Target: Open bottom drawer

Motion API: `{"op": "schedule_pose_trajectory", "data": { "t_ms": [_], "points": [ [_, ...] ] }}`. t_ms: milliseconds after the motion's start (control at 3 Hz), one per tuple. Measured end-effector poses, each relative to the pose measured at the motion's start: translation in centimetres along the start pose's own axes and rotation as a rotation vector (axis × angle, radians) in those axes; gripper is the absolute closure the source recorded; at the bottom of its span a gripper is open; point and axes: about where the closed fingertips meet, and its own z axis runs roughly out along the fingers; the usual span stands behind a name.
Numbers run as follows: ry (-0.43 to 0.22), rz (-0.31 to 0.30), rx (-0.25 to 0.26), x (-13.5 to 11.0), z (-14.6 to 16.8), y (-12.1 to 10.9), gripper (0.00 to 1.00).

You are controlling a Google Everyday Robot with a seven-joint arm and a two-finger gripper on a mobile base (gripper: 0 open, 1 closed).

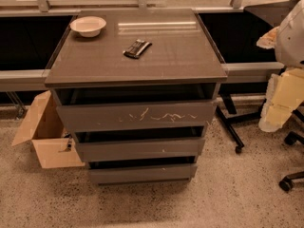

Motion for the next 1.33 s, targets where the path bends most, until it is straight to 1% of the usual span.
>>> {"op": "schedule_pose_trajectory", "data": {
  "t_ms": [333,667,1000,1333],
  "points": [
    [0.000,0.000,0.000,0.00,0.00,0.00,0.11],
    [0.000,0.000,0.000,0.00,0.00,0.00,0.10],
    [0.000,0.000,0.000,0.00,-0.01,0.00,0.00],
    [0.000,0.000,0.000,0.00,-0.01,0.00,0.00]
  ]
}}
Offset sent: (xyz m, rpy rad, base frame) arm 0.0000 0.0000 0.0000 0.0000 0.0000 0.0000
